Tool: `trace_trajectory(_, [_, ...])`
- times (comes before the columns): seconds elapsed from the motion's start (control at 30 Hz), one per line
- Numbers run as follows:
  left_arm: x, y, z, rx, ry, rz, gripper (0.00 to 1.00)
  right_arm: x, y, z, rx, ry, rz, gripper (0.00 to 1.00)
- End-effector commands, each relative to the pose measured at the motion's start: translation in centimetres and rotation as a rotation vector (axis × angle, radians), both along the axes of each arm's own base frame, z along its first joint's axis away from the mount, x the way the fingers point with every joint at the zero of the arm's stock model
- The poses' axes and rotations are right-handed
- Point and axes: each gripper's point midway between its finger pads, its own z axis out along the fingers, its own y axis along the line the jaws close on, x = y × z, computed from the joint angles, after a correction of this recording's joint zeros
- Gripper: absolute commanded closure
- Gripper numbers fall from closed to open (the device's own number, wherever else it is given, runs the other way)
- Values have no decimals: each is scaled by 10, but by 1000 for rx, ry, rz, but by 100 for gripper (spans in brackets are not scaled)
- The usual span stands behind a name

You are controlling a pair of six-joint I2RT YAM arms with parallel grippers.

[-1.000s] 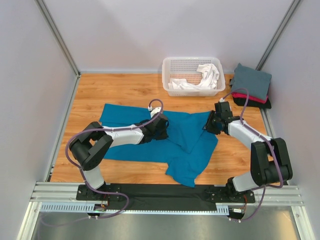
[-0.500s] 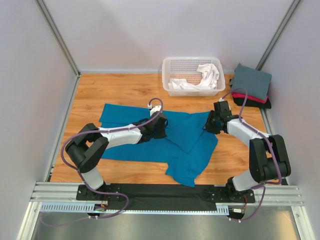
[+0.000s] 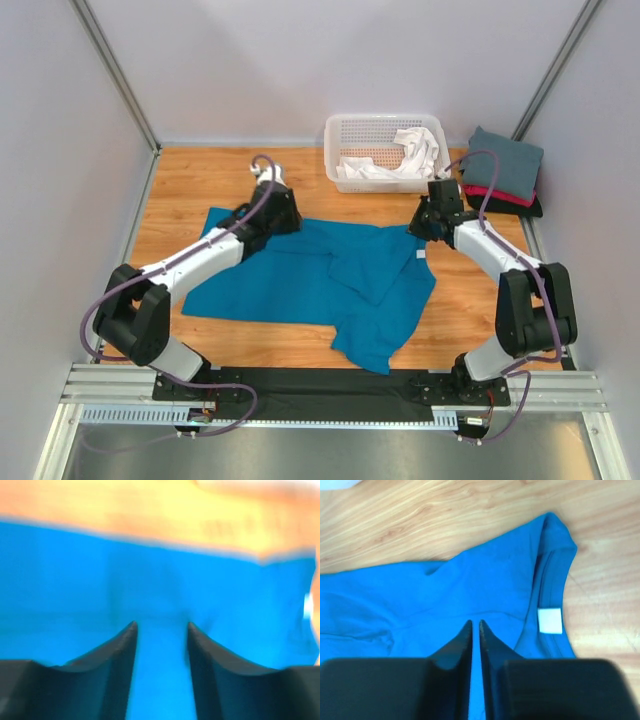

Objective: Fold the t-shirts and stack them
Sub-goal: Fold the tshirt

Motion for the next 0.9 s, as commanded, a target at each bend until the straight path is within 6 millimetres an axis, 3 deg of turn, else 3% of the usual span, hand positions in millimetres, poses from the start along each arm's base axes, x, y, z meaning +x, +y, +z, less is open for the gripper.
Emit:
trace_trajectory(0.0, [40, 50, 25, 21, -62, 97, 61, 25, -4, -5, -34, -26, -37, 96])
trace_trajectory(0.03, [51, 74, 22, 19, -55, 159, 67, 28, -5, -9, -41, -18, -42, 100])
trace_trajectory(0.07, [56, 83, 15, 12, -37, 178, 73, 30, -6, -21, -52, 8, -48, 100])
trace_trajectory(0.1, [58, 94, 9, 0, -17, 212, 87, 35, -5, -23, -53, 11, -50, 100])
trace_trajectory(0.13, [66, 113, 6, -11, -7, 256, 90, 36, -5, -28, -52, 22, -55, 100])
trace_trajectory(0.27, [74, 154, -29, -22, 64, 359, 96, 39, -7, -56, -68, 82, -75, 100])
trace_trajectory(0.43, [87, 194, -67, -57, 161, 468, 100, 44, -10, -70, -95, 114, -91, 99])
trace_trajectory(0.53, [96, 205, -85, -85, 210, 502, 100, 46, -10, -79, -107, 143, -91, 100])
trace_trajectory(0.73, [108, 206, -115, -103, 326, 539, 100, 50, -15, -91, -101, 190, -115, 100])
trace_trajectory(0.87, [124, 204, -121, -150, 351, 543, 100, 58, -24, -90, -114, 183, -140, 100])
